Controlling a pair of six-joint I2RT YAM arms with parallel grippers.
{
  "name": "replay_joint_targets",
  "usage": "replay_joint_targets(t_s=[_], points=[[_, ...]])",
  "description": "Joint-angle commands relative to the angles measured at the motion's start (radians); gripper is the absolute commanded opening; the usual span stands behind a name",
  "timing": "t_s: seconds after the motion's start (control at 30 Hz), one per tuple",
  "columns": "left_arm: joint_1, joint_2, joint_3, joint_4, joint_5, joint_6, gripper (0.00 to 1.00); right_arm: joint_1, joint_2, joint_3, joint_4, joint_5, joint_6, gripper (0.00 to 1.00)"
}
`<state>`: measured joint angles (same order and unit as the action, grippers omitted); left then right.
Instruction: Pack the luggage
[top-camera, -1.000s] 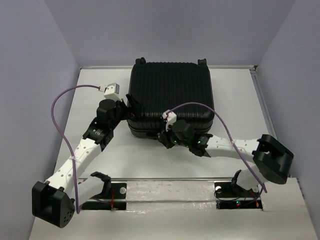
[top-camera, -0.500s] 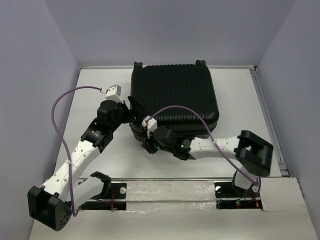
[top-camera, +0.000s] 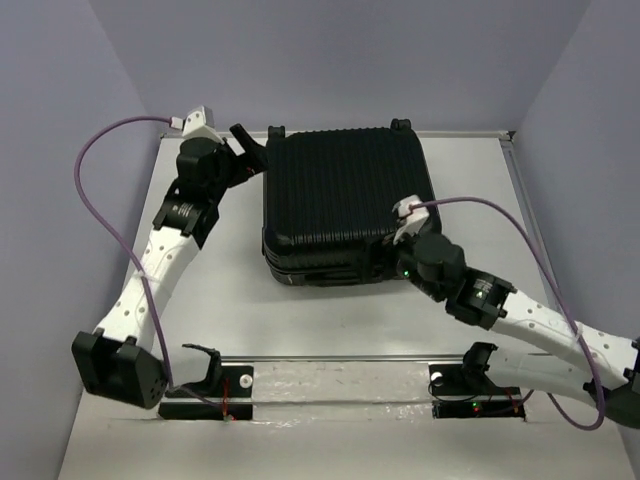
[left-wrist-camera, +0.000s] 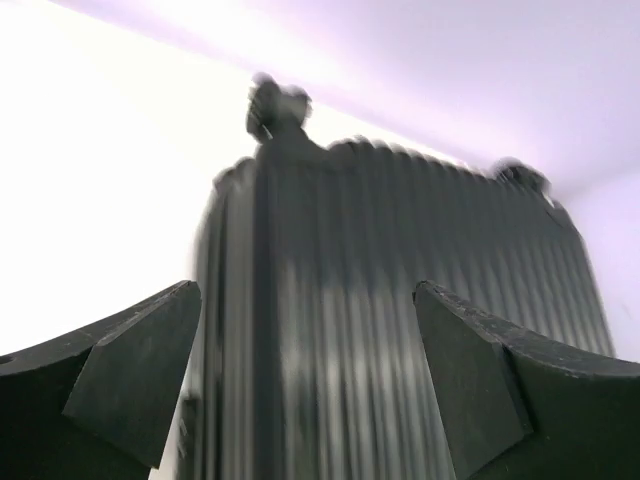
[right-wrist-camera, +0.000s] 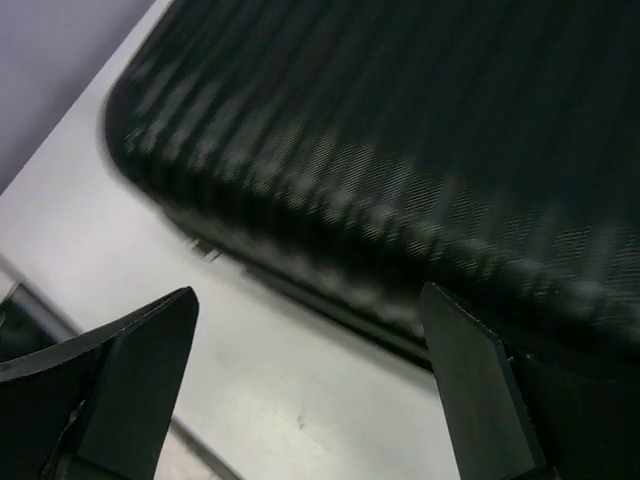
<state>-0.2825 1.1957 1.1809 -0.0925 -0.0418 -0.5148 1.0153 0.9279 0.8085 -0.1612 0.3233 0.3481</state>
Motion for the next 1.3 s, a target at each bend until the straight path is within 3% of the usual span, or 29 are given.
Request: replay_joint_targets(t_s=[0.0,0.07,0.1,0.13,0.2,0.27,0.33,0.43,0.57,0.8,0.97,1.0,1.07,1.1,1.13,1.27], points=[[0.052,0.139,0.161,-0.019,0.003,0.067,0.99,-0.311,-0.005,0.127,-0.095,0.037,-0.033,1.0],[0.052,0.206,0.207,-0.032,0.019,0.065,0.99,-0.471,0.038,0.216,-0.092,-0.059,-0.037,1.0],[0.054,0.214,0.206,-0.023,0.057,0.047,0.99,-0.635,0.108,0.245,-0.08,-0.129,-0.015,1.0],[0.054,0.212,0.174,-0.007,0.084,0.038,0.99,-0.709,0.147,0.273,-0.068,-0.276,0.0,1.0],[0.054,0.167,0.108,0.06,0.108,0.003,0.99,-0.862,0.269,0.326,-0.008,-0.396,0.06,1.0],[0.052,0.128,-0.008,0.092,0.118,-0.014,0.99,-0.912,0.363,0.406,0.003,-0.51,0.08,1.0],[0.043,0.072,-0.088,0.166,0.149,-0.036,0.99,-0.922,0.483,0.451,0.006,-0.541,0.063,1.0],[0.0,0.016,-0.217,0.211,0.169,-0.044,0.99,-0.922,0.593,0.515,0.005,-0.705,0.046,1.0],[-0.064,-0.048,-0.328,0.221,0.171,-0.04,0.99,-0.922,0.655,0.501,0.08,-0.889,0.078,0.99],[-0.182,-0.211,-0.454,0.249,0.157,-0.091,0.99,-0.864,0.885,0.651,0.149,-1.133,0.14,0.81],[-0.291,-0.306,-0.532,0.263,0.132,-0.142,0.99,-0.776,1.164,0.986,0.146,-1.303,0.222,0.89],[-0.323,-0.321,-0.54,0.264,0.132,-0.149,0.99,-0.765,1.252,1.112,0.146,-1.314,0.267,0.91],[-0.371,-0.335,-0.552,0.276,0.135,-0.169,0.99,-0.745,1.377,1.315,0.146,-1.314,0.358,0.95],[-0.371,-0.335,-0.55,0.277,0.135,-0.169,0.99,-0.745,1.378,1.316,0.146,-1.308,0.359,0.96],[-0.394,-0.341,-0.544,0.274,0.141,-0.165,0.99,-0.745,1.452,1.454,0.146,-1.305,0.42,0.98],[-0.4,-0.349,-0.419,0.192,0.122,-0.107,0.99,-0.745,1.531,1.692,0.147,-1.241,0.511,1.0]])
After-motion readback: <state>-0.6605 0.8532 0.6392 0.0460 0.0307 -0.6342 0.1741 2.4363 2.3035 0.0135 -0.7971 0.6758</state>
